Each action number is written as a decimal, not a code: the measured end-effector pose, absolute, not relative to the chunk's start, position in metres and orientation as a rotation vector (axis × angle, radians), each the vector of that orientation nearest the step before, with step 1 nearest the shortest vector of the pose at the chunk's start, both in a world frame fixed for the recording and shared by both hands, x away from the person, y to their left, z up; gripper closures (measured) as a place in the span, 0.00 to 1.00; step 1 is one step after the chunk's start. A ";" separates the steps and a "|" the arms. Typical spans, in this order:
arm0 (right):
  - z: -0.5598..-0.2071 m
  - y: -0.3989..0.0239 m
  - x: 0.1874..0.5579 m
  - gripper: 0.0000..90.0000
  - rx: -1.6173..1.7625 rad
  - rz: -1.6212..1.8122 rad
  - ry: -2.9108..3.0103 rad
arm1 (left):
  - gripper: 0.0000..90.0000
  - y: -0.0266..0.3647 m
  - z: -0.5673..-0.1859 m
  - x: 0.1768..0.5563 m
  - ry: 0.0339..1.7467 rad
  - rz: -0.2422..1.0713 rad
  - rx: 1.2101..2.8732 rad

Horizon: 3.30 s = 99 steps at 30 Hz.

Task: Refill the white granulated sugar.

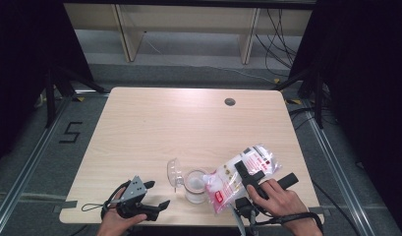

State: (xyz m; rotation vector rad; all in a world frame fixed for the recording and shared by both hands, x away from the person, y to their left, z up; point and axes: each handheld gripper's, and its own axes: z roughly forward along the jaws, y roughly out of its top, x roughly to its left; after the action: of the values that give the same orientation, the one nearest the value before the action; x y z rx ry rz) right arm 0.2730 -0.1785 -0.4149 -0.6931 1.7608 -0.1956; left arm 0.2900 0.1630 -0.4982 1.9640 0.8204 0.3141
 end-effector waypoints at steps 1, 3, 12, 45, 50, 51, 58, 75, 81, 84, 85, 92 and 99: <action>-0.415 -0.178 0.273 0.63 -0.692 -0.195 1.762 | 0.17 0.163 -0.498 0.290 0.821 0.320 1.968; -0.415 -0.178 0.273 0.63 -0.692 -0.196 1.760 | 0.17 0.163 -0.498 0.290 0.821 0.313 1.963; -0.414 -0.179 0.273 0.64 -0.695 -0.193 1.763 | 0.17 0.163 -0.498 0.290 0.821 0.312 1.965; -0.416 -0.185 0.275 0.67 -0.634 -0.109 1.820 | 0.17 0.162 -0.499 0.290 0.829 0.306 1.955; -0.414 -0.185 0.276 0.67 -0.662 -0.104 1.819 | 0.17 0.161 -0.499 0.289 0.835 0.307 1.949; -0.415 -0.185 0.275 0.67 -0.656 -0.105 1.819 | 0.17 0.161 -0.499 0.289 0.836 0.307 1.950; -0.415 -0.185 0.275 0.67 -0.655 -0.107 1.817 | 0.17 0.163 -0.498 0.291 0.800 0.322 1.969; -0.414 -0.184 0.274 0.68 -0.655 -0.113 1.824 | 0.17 0.162 -0.499 0.290 0.829 0.307 1.955; -0.413 -0.183 0.274 0.68 -0.662 -0.113 1.820 | 0.17 0.163 -0.498 0.291 0.802 0.321 1.967; -0.413 -0.184 0.274 0.68 -0.662 -0.113 1.820 | 0.17 0.163 -0.498 0.291 0.802 0.321 1.967; -0.413 -0.184 0.274 0.68 -0.663 -0.113 1.821 | 0.17 0.163 -0.498 0.291 0.802 0.321 1.968; -0.413 -0.185 0.274 0.68 -0.654 -0.111 1.826 | 0.17 0.163 -0.498 0.291 0.801 0.321 1.966; -0.412 -0.184 0.275 0.69 -0.668 -0.113 1.818 | 0.17 0.163 -0.498 0.291 0.803 0.321 1.966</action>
State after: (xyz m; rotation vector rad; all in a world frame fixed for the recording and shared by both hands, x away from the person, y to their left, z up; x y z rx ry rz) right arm 0.2747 -0.1838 -0.4124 -0.6684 1.8181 -0.1132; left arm 0.2908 0.1630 -0.4983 1.9659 0.8027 0.3210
